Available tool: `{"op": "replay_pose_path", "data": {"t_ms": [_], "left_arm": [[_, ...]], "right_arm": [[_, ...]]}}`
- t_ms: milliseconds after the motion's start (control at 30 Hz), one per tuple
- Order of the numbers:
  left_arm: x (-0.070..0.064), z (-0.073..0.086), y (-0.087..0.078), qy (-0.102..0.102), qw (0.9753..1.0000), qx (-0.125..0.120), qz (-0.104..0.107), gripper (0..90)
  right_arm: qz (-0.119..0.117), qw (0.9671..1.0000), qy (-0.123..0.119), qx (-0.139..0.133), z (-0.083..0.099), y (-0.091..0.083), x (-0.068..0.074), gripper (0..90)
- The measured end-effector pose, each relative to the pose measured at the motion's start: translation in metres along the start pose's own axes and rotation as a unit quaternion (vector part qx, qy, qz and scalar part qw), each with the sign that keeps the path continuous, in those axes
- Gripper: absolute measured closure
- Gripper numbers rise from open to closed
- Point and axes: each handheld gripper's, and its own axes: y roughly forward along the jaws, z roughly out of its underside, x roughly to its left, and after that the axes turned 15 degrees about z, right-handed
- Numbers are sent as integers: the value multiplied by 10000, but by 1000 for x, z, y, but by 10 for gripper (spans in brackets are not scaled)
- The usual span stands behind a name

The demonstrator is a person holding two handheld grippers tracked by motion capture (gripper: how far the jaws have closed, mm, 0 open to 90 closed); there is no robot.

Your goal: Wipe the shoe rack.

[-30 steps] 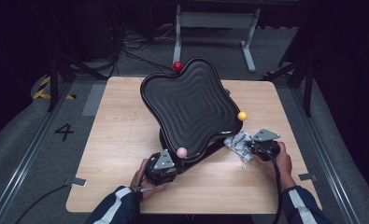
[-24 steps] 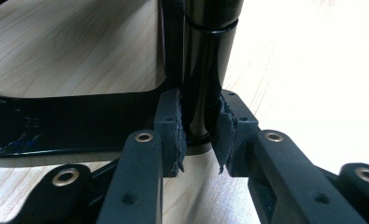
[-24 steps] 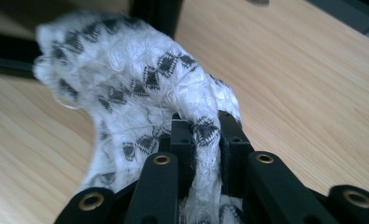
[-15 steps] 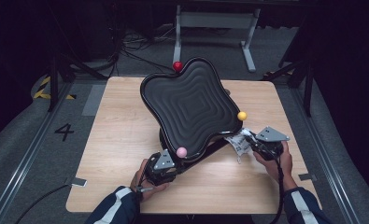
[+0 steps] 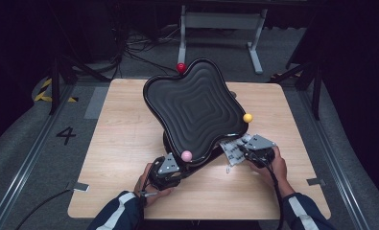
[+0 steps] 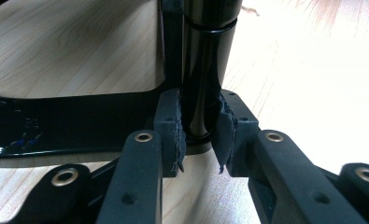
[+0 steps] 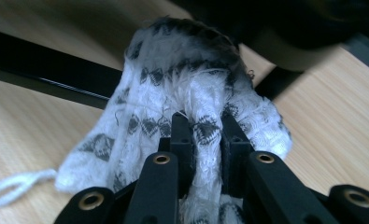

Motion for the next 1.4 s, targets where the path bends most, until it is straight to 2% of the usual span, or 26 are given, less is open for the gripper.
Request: {"op": "replay_pose_path", "data": {"t_ms": [133, 300, 367, 567, 733, 767, 800, 967, 1100, 1233, 1300, 1400], "left_arm": [[0, 0, 0, -11, 10000, -5, 9, 721], [0, 0, 1, 19, 10000, -10, -11, 719], [0, 0, 0, 13, 10000, 3, -3, 719], [0, 0, 0, 21, 10000, 8, 6, 719], [1, 0, 0, 7, 10000, -6, 17, 718], [1, 0, 0, 1, 10000, -2, 19, 718], [1, 0, 0, -21, 10000, 7, 46, 717], [1, 0, 0, -19, 10000, 12, 38, 715], [1, 0, 0, 10, 10000, -1, 29, 710], [1, 0, 0, 9, 10000, -3, 25, 710], [1, 0, 0, -6, 10000, 3, 24, 711], [1, 0, 0, -9, 10000, 2, 19, 711]], "right_arm": [[-112, 9999, -34, 100, -8, 2, 14, 794], [-189, 9987, -476, 70, -18, 2, 41, 794], [-332, 9984, -462, 46, -21, 2, 49, 794], [-521, 9954, -788, -172, -32, 0, 75, 793], [-936, 9921, -743, -380, -38, -4, 89, 792], [-936, 9921, -743, -380, -38, -4, 89, 792], [-1018, 9907, -766, -476, -40, -6, 95, 793], [-1104, 9904, -691, -463, -40, -5, 93, 792], [-1013, 9917, -674, -418, -36, -2, 86, 791], [-748, 9953, -560, -238, -29, 4, 67, 791], [-527, 9976, -437, -80, -23, 8, 54, 791], [-219, 9992, -318, 94, -13, 14, 34, 791]]}}
